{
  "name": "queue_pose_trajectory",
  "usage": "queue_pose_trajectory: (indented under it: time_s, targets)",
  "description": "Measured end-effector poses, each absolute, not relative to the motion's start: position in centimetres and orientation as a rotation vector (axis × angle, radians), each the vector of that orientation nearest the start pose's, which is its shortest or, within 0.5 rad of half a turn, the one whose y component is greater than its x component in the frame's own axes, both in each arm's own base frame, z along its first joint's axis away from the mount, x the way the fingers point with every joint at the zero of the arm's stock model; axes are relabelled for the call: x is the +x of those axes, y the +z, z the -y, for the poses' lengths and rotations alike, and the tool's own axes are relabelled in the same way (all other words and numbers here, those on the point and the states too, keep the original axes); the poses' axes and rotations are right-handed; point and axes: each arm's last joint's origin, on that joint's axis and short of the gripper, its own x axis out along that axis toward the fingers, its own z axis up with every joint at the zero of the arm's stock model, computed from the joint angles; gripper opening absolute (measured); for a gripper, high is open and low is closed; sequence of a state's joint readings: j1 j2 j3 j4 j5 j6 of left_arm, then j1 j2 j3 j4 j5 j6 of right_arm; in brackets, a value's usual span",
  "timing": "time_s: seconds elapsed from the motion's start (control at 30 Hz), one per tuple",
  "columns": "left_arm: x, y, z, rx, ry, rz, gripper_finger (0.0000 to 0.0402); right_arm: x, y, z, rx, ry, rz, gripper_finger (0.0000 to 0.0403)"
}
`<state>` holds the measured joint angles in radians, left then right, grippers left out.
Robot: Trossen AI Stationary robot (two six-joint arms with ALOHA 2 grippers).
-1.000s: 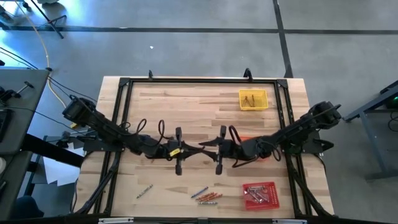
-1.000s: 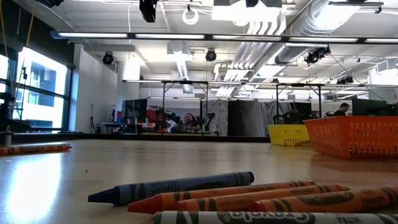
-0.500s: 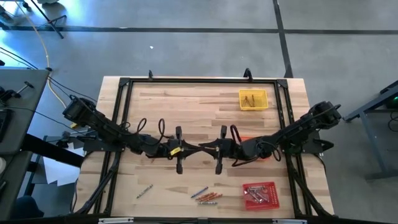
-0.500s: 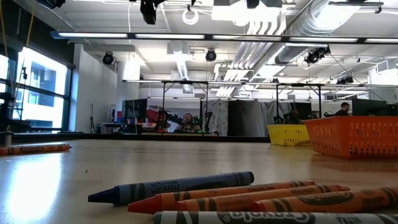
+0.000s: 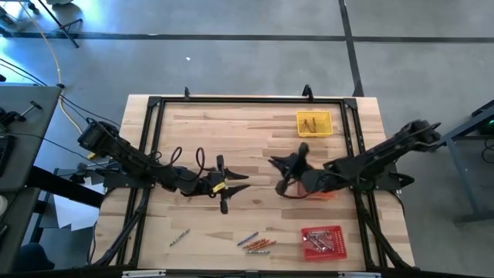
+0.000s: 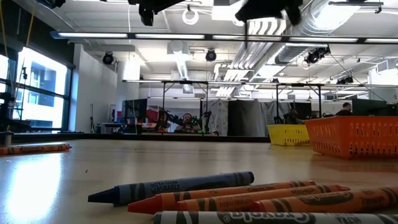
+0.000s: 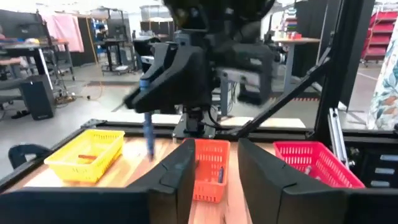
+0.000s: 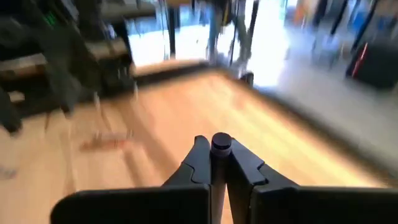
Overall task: Sort crayons
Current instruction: Put the blue crayon into the orange bin
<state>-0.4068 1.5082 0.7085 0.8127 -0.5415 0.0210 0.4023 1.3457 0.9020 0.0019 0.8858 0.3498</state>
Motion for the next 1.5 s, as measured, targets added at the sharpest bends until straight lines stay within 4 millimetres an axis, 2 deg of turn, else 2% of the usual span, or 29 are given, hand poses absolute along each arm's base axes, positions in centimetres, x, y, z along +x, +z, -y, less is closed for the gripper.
queue_pose_trajectory:
  time_s: [0.13,0.27,0.4,0.67,0.97,1.5]
  targets:
    - [29.1,23.3,10.9,0.009,0.135,0.000,0.0115,23.9,26.3,-8.1,0.230,-0.596,-0.467,0.0003]
    - [29.1,23.3,10.9,0.001,0.136,-0.001,0.0113,20.9,24.4,-7.7,0.370,-0.727,-0.700,0.0003]
    - [29.1,23.4,10.9,-0.001,0.136,0.004,0.0109,19.4,23.0,-8.3,0.405,-0.824,-0.843,0.0003]
    - [29.1,23.4,10.9,-0.005,0.137,0.012,0.0108,19.9,20.8,-10.1,0.391,-0.828,-0.953,0.0003]
    - [29.1,23.4,10.9,-0.022,0.137,0.013,0.0108,20.7,18.6,-10.8,0.339,-0.859,-1.037,0.0017]
    - [29.1,23.4,10.9,-0.022,0.137,0.012,0.0108,20.7,18.1,-11.2,0.399,-0.828,-1.155,0.0042]
